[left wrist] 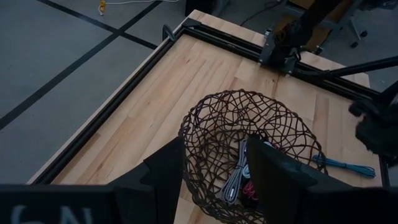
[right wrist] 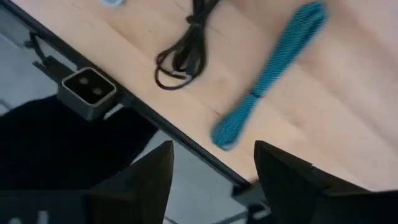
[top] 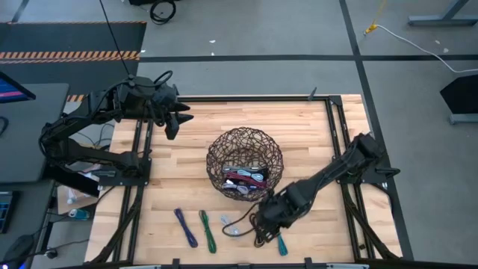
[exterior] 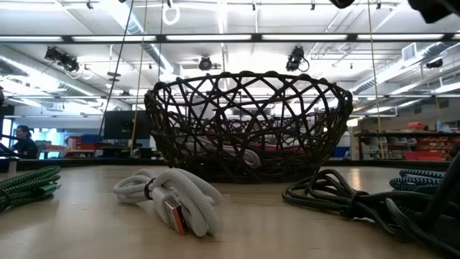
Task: Pick and place USB-C Cables
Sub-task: Put the blue charger cable into the black mesh basket
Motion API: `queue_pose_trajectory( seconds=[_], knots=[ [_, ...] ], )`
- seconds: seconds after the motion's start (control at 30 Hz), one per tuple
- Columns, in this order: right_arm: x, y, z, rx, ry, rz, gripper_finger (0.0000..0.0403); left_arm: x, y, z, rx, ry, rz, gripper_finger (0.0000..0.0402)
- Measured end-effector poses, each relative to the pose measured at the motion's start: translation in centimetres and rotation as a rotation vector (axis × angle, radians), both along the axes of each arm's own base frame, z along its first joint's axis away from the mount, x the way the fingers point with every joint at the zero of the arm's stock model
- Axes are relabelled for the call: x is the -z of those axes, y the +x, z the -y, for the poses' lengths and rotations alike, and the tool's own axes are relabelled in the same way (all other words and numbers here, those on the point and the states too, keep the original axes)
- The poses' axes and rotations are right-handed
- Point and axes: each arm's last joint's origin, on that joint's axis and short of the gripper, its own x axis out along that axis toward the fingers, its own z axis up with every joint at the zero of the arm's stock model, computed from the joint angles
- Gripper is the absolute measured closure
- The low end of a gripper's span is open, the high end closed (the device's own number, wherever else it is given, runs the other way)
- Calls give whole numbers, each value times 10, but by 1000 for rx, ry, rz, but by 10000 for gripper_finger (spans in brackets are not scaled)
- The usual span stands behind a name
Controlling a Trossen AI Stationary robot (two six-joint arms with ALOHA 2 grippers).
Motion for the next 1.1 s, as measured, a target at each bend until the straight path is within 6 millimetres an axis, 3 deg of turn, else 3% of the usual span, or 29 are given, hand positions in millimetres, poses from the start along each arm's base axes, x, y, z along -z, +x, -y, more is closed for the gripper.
queue_pose_trajectory(
  seconds=[0.2,0.57,1.1],
  knots=[
    [33,2,-23,33,-34,-76,174,0,0,0,7,11,-4,221],
    [75,9,-27,119,-129,-176,176,0,0,0,9,13,-5,221],
    [105,4,-27,118,-182,-230,180,0,0,0,13,13,-6,221]
  ],
)
